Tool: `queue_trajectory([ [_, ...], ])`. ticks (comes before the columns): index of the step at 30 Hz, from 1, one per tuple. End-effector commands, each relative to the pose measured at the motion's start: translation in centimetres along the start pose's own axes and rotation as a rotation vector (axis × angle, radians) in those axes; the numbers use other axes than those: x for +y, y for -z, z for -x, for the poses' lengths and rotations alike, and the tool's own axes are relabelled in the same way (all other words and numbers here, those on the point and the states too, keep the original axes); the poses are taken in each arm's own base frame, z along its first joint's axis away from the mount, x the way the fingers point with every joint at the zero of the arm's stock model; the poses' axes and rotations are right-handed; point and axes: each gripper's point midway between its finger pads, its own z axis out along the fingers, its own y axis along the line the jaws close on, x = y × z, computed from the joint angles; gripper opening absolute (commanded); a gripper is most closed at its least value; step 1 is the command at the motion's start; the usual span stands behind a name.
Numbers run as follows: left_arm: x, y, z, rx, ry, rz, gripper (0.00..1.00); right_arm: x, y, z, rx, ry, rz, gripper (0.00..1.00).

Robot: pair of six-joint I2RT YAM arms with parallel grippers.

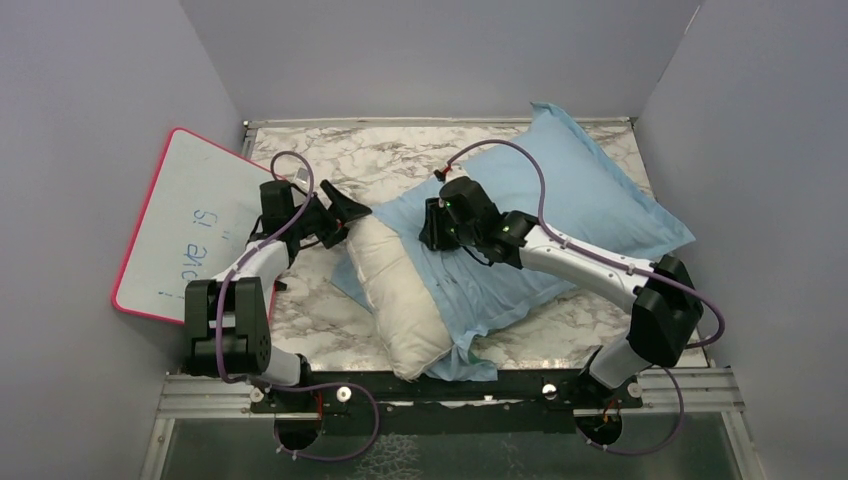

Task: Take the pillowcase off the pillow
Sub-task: Remove the pillow from the pillowcase.

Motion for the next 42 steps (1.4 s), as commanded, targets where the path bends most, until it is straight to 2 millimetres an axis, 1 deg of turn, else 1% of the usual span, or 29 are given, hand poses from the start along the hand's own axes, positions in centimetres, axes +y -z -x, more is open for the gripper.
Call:
queue_trajectory([
  [1,-3.1,0.3,-0.4,0.028,-0.042,-0.163,0.81,-1.0,-0.1,-9.3,0.322,-0.055,-0.016,0.34],
  [2,-3.4,0.7,-0.4,0.020,-0.044,-0.165,0.74,-1.0,-0.1,-9.1,0.319,-0.054,-0.022,0.34],
  [4,-4.0,1.4,-0.3,-0.006,-0.060,-0.165,0.55,-1.3,-0.1,-8.3,0.294,-0.046,-0.049,0.34],
  [5,-4.5,1.7,-0.1,-0.019,-0.072,-0.167,0.44,-1.2,0.0,-7.9,0.283,-0.042,-0.050,0.34],
  [6,-5.0,2.0,0.2,-0.029,-0.087,-0.169,0.30,-1.1,0.1,-7.4,0.269,-0.037,-0.045,0.34],
  [7,-5.6,2.3,0.7,-0.039,-0.106,-0.165,0.13,-0.9,0.2,-6.7,0.253,-0.032,-0.041,0.35],
  [8,-6.3,2.5,1.2,-0.049,-0.128,-0.161,0.04,-0.6,0.4,-6.1,0.238,-0.023,-0.034,0.35],
  [9,-7.1,2.8,1.9,-0.060,-0.154,-0.160,0.00,-0.2,0.6,-5.2,0.222,-0.015,-0.021,0.36],
  [11,-9.3,3.3,3.7,-0.092,-0.222,-0.176,0.00,1.1,1.2,-3.0,0.176,0.022,0.029,0.40],
  [12,-11.0,3.7,4.9,-0.111,-0.265,-0.196,0.00,1.8,1.6,-1.6,0.144,0.046,0.056,0.42],
  [13,-13.7,4.4,6.7,-0.145,-0.329,-0.223,0.00,2.4,2.1,-0.1,0.109,0.070,0.073,0.44],
  [14,-15.4,4.9,7.9,-0.160,-0.364,-0.229,0.00,3.2,3.0,2.3,0.052,0.086,0.092,0.47],
  [17,-21.5,6.9,11.7,-0.226,-0.502,-0.281,0.00,4.5,5.3,7.1,-0.078,0.125,0.110,0.54],
  [18,-23.4,7.7,12.4,-0.243,-0.549,-0.309,0.00,4.8,6.1,8.4,-0.121,0.130,0.115,0.55],
  [19,-25.0,8.3,12.8,-0.252,-0.585,-0.337,0.00,4.8,7.0,9.4,-0.163,0.128,0.113,0.56],
  [20,-26.1,8.9,12.8,-0.255,-0.616,-0.361,0.00,4.7,7.4,10.0,-0.195,0.124,0.108,0.58],
  [21,-26.4,9.1,12.7,-0.254,-0.630,-0.371,0.00,4.4,8.0,10.5,-0.233,0.111,0.101,0.64],
  [22,-26.0,9.0,12.3,-0.245,-0.627,-0.367,0.00,3.8,8.3,10.4,-0.256,0.091,0.082,0.69],
  [23,-24.8,8.5,11.5,-0.222,-0.614,-0.355,0.00,3.0,8.4,10.1,-0.270,0.065,0.055,0.74],
  [24,-23.1,8.0,10.3,-0.192,-0.597,-0.338,0.00,2.1,8.5,9.7,-0.282,0.038,0.021,0.77],
  [26,-18.3,6.4,7.4,-0.127,-0.535,-0.272,0.00,0.7,8.5,8.7,-0.274,0.001,-0.031,0.80],
  [28,-13.7,5.5,4.7,-0.082,-0.478,-0.202,0.00,0.4,8.5,8.0,-0.253,-0.002,-0.043,0.81],
  [30,-10.5,5.1,2.4,-0.047,-0.449,-0.157,0.00,0.5,8.7,7.9,-0.235,0.003,-0.039,0.81],
  [31,-9.5,5.0,1.7,-0.036,-0.440,-0.144,0.00,0.7,8.7,8.0,-0.230,0.009,-0.033,0.81],
  [33,-8.8,5.2,1.0,-0.035,-0.441,-0.134,0.00,1.0,8.9,8.4,-0.234,0.023,-0.021,0.81],
  [38,-8.4,6.0,0.5,-0.040,-0.471,-0.107,0.00,2.3,8.6,10.0,-0.242,0.091,0.013,0.82],
  [42,-8.5,6.6,0.0,-0.041,-0.485,-0.103,0.00,3.5,7.8,11.4,-0.228,0.132,0.030,0.83],
])
